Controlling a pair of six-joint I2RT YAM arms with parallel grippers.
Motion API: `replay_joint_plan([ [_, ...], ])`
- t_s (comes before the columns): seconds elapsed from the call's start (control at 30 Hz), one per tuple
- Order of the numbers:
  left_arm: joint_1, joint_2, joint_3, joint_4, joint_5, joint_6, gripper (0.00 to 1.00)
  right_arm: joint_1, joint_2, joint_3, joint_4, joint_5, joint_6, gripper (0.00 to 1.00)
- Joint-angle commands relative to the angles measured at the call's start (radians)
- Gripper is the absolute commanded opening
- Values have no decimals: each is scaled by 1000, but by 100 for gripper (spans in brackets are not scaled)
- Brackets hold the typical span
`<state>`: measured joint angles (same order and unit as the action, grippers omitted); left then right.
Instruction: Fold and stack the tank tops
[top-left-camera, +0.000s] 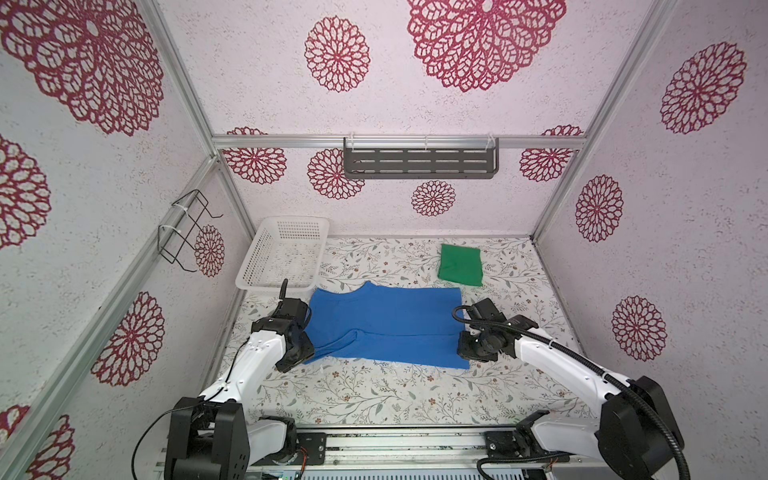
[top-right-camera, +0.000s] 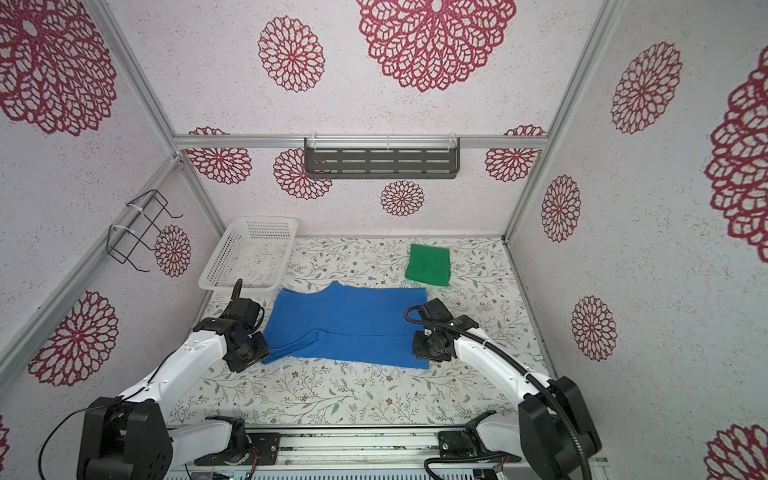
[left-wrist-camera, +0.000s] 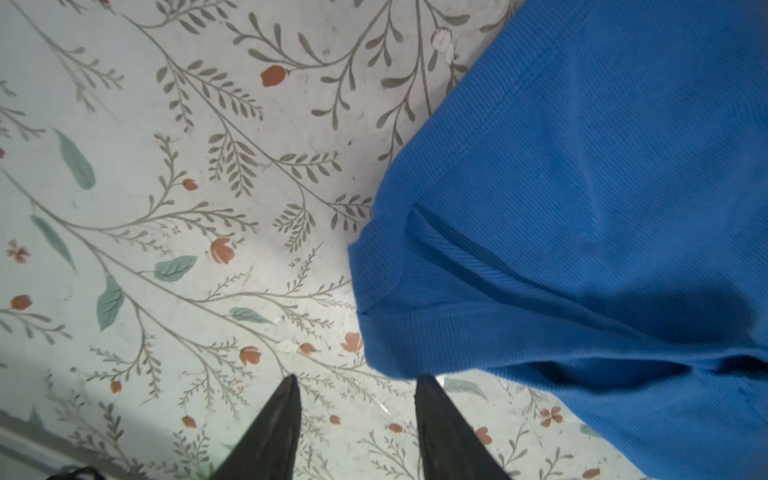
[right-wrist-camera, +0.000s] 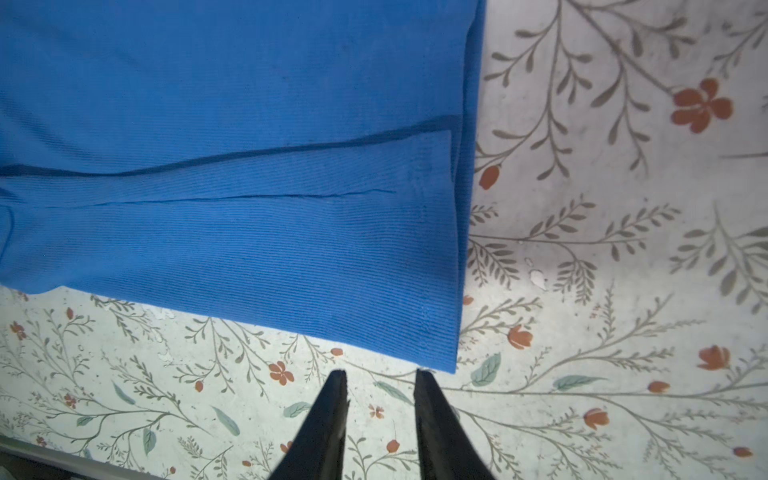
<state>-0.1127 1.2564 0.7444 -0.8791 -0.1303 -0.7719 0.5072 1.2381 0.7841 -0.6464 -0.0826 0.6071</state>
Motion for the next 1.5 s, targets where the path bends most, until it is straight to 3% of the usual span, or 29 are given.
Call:
replay_joint_plan([
  [0.0, 4, 14, -21, 72, 23, -11, 49, 2, -33, -9, 3, 16, 34, 31],
  [0.23, 5, 74, -15, 125, 37, 0, 40, 2, -31, -12, 7, 14, 38, 31],
  [0.47, 5, 132, 12, 150, 42, 16, 18, 2, -47, -11, -6, 21, 40, 31],
  [0.6, 5, 135, 33, 137, 39, 29, 0, 2, -53, -15, -13, 26, 39, 32],
  [0.9, 32, 131, 119, 91, 35, 66, 0, 2, -44, -15, 1, 32, 33, 32],
  [1.3, 144, 417, 306, 101, 94, 145, 0, 2, -79, -39, 7, 50, 32, 32],
  [1.33, 150, 430, 314, 99, 89, 145, 2, 2, -86, -43, 5, 56, 33, 32],
  [1.4, 166, 443, 327, 106, 88, 137, 19, 2, -100, -46, -1, 67, 34, 32],
  [1.47, 174, 436, 336, 111, 94, 135, 29, 2, -104, -46, -5, 71, 33, 32],
])
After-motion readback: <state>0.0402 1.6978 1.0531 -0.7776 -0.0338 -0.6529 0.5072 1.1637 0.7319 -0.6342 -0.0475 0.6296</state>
